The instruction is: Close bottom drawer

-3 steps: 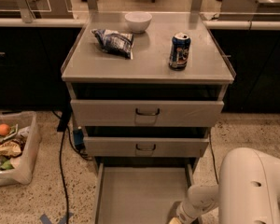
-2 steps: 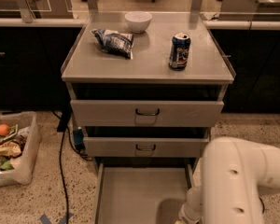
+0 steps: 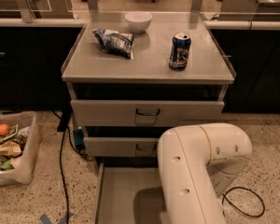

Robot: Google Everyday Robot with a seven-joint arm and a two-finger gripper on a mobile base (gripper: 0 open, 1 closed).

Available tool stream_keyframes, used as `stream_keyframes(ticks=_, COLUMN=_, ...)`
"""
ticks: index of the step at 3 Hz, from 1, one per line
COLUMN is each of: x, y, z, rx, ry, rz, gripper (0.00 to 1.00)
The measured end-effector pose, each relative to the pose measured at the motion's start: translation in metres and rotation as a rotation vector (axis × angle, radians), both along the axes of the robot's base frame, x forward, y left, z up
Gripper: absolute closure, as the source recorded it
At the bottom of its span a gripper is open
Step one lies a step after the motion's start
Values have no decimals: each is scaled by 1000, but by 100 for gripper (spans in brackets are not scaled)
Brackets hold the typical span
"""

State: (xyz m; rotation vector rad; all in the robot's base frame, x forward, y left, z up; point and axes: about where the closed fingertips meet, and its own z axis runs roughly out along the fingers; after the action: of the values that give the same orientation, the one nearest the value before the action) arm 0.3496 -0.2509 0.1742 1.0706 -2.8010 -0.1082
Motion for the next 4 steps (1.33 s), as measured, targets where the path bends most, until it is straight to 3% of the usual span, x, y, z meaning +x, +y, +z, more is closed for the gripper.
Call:
stream_keyframes(ticks=1, x=37, y=24, z=4, rx=95, ry=-54, rz=69, gripper=0)
stream_keyframes(ticks=2, x=52, y=62, z=-9, rx=260, ry=-52, rz=21, gripper=0)
stream_keyframes(ticks=3, x=73, y=73, z=1, rx=336, ry=-83, rz=15, gripper=0)
stream_keyframes(ticks=4, x=72, y=73, z=1, rx=336, ry=-83, rz=16, gripper=19)
